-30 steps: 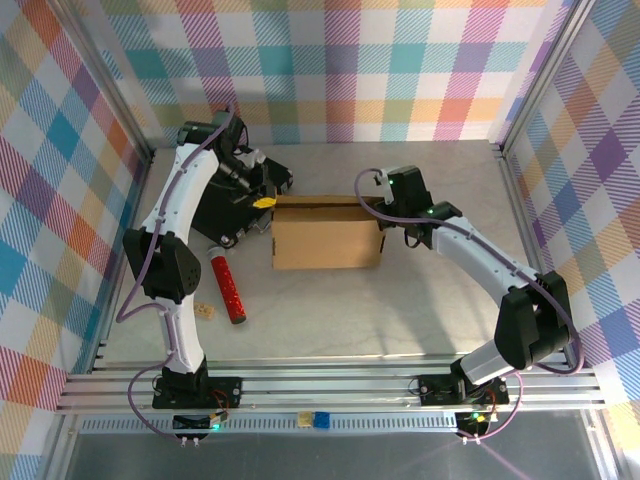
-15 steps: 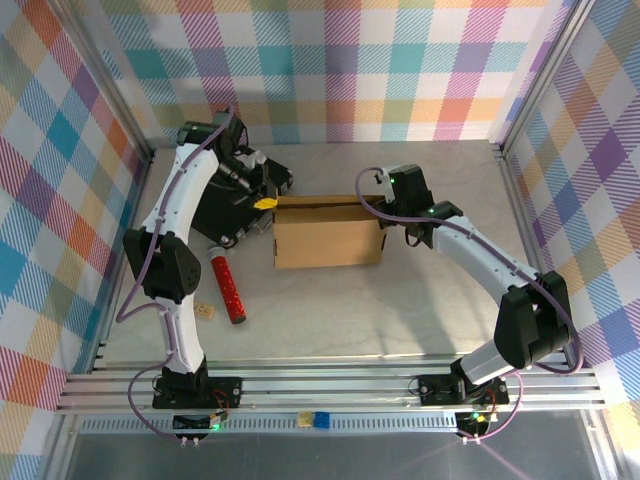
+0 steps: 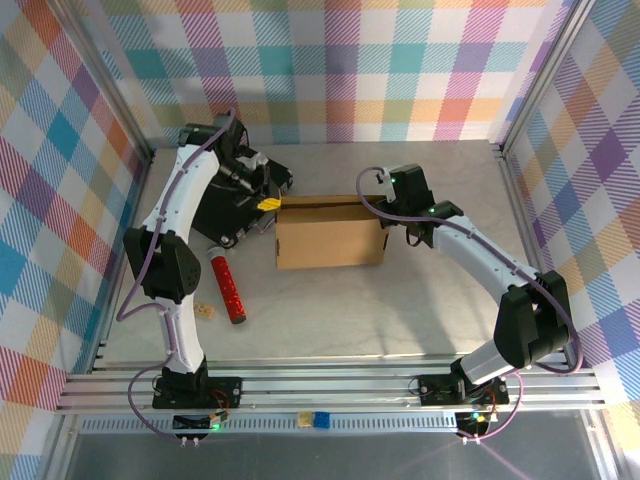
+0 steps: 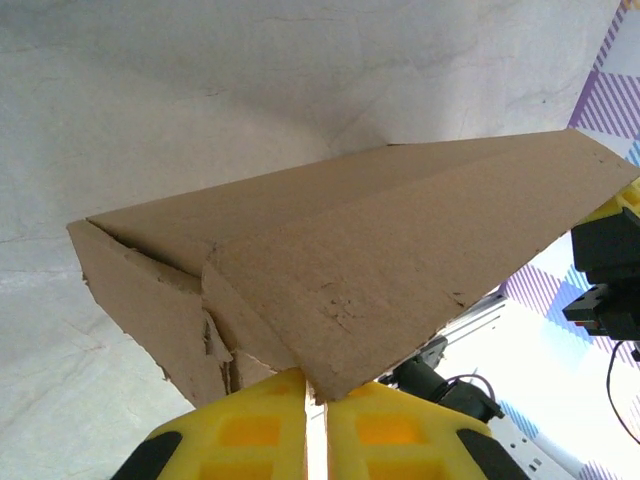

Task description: Fold the paper box

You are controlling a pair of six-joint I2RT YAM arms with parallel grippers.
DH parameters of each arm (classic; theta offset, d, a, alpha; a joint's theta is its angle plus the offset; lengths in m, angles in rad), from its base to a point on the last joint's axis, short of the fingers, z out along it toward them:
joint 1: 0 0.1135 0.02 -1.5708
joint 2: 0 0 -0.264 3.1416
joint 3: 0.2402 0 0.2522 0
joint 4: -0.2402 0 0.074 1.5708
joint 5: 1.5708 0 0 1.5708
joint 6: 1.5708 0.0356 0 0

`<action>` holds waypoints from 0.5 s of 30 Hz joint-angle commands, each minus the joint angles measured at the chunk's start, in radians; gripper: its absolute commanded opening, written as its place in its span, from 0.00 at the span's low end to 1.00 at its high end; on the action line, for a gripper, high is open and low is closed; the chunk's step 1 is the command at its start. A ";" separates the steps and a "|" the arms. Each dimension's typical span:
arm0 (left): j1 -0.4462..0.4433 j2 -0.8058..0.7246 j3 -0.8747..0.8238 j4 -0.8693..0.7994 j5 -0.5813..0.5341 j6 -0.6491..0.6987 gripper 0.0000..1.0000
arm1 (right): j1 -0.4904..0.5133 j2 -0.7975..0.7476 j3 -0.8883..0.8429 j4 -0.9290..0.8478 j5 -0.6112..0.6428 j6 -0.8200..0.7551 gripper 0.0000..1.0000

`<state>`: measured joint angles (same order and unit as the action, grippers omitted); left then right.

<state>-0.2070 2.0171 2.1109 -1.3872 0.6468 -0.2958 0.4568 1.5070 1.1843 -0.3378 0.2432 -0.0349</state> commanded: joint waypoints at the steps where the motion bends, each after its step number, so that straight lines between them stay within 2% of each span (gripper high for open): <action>1: -0.017 -0.022 -0.039 0.045 0.108 -0.027 0.11 | 0.019 0.006 0.023 0.022 -0.084 -0.005 0.00; 8: -0.017 -0.064 -0.127 0.085 0.093 -0.015 0.11 | 0.019 0.008 0.024 0.022 -0.080 0.007 0.00; 11: -0.017 -0.073 -0.116 0.055 0.054 0.013 0.10 | 0.019 0.007 0.024 0.022 -0.081 0.007 0.00; 15: -0.017 -0.125 -0.017 0.046 -0.070 0.006 0.14 | 0.019 0.004 0.021 0.022 -0.087 -0.004 0.00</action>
<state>-0.2153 1.9896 2.0094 -1.3155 0.6598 -0.2966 0.4713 1.5074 1.1843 -0.3321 0.1791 -0.0349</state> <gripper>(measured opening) 0.132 0.059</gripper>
